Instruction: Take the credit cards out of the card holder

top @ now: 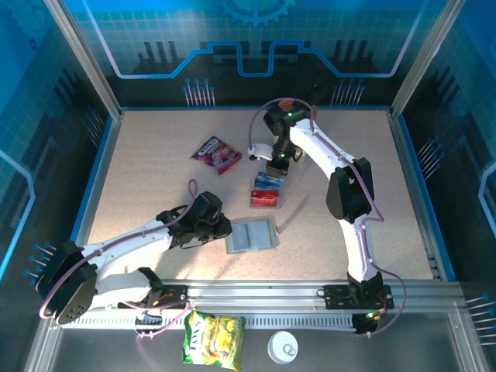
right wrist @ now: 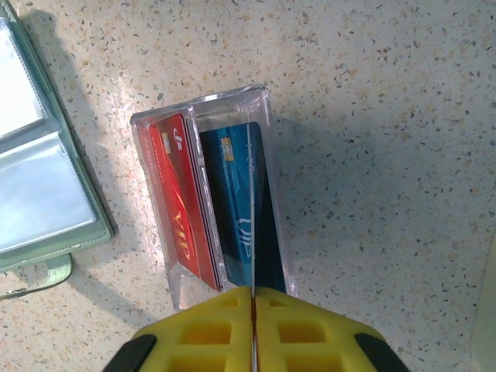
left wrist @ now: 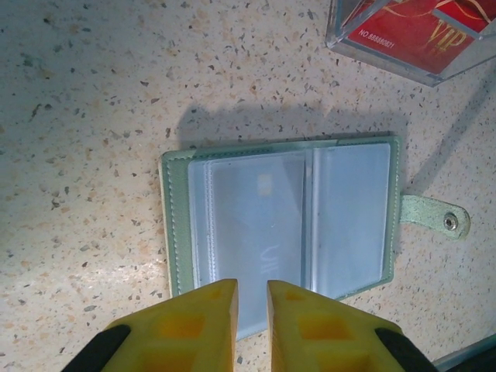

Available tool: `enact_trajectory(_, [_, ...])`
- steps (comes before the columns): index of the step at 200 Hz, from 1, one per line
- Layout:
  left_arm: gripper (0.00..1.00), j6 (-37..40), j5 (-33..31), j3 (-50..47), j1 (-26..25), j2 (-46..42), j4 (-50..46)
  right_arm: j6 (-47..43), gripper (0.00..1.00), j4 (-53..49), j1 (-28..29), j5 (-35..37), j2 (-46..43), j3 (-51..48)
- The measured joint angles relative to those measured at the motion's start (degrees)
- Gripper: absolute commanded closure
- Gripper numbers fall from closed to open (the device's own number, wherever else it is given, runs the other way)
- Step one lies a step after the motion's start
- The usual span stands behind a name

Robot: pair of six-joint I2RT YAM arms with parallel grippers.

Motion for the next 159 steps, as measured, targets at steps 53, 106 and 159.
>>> enact_trajectory(53, [0.83,-0.4,0.0,-0.5,0.7,-0.4,0.0,1.5,0.86,1.5,0.0,0.1,-0.8,-1.0])
enact_trajectory(106, [0.92,-0.4,0.3,-0.5,1.4,1.8,1.1,10.8,0.85,8.3,0.5,-2.1,-9.9,-11.1])
enact_trajectory(159, [1.0,-0.4,1.2,-0.5,1.4,5.4,2.0,31.7,0.94,22.4,2.3,-6.7,-21.2,-28.7])
